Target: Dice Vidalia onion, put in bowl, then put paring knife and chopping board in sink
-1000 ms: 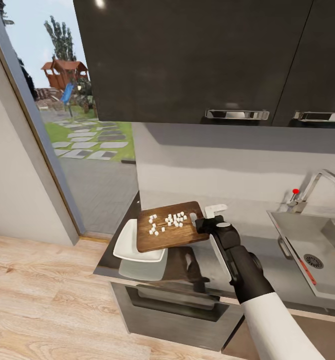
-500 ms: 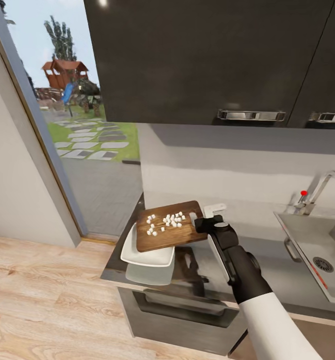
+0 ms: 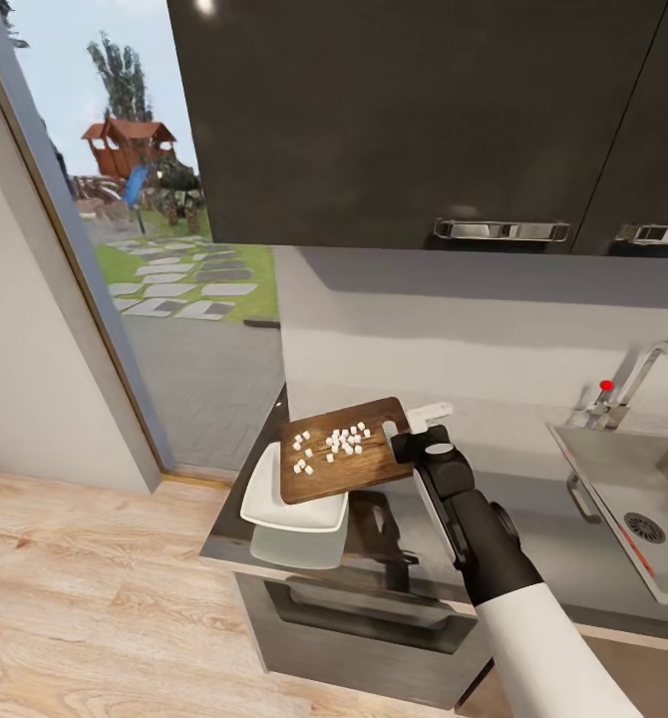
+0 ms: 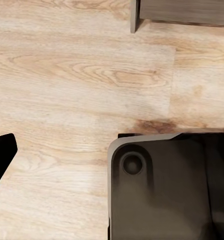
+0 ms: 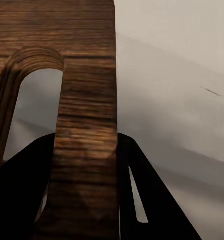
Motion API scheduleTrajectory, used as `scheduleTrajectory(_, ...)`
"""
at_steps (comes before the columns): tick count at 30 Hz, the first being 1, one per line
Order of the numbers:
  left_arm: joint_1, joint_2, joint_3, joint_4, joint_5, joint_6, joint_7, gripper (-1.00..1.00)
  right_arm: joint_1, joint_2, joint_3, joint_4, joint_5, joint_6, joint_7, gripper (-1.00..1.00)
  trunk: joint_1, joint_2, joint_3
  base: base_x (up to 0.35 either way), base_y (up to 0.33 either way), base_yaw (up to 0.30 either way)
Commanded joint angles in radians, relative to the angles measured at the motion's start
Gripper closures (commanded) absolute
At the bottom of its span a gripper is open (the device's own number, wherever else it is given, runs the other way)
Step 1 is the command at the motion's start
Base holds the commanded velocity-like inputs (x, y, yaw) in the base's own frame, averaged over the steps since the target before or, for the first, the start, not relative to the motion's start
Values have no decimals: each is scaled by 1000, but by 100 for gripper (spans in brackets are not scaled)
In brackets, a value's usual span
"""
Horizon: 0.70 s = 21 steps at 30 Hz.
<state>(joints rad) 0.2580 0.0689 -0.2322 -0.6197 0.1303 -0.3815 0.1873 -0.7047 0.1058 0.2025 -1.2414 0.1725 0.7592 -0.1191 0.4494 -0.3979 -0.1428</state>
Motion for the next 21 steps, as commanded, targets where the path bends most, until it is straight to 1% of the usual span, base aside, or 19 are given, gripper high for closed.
scheduleTrajectory(1,0,2,-8,-2,10,-2,7,-100,-1,0,2,-2,5,2,-2,100,1,-2,-2,0,0,0)
scheduleTrajectory(6,0,2,-9,-2,10,-2,7,-100,-1,0,6,-28,32,-9,-2,100,1,-2,-2,0,0,0)
scheduleTrajectory(10,0,2,-9,0,10,-2,7,-100,-1,0,8,-36,39,-9,-2,100,1,-2,-2,0,0,0)
scheduleTrajectory(14,0,2,-8,0,11,-2,7,-100,-1,0,36,-36,40,-9,-2,100,1,-2,-2,0,0,0)
scheduleTrajectory(17,0,2,-8,0,10,-2,7,-100,-1,-1,45,-37,42,-9,-2,100,1,-2,-2,0,0,0)
scheduleTrajectory(18,0,2,-8,0,11,-2,7,-100,-1,-1,47,-37,48,-9,-2,100,1,-2,-2,0,0,0)
scheduleTrajectory(19,0,2,-8,0,10,-2,7,-100,-1,-1,49,-37,67,-9,-2,100,1,-2,-2,0,0,0)
scheduleTrajectory(21,0,2,-9,0,11,-2,6,-100,-1,-1,49,-36,116,-11,-1,100,1,-2,-2,0,0,0)
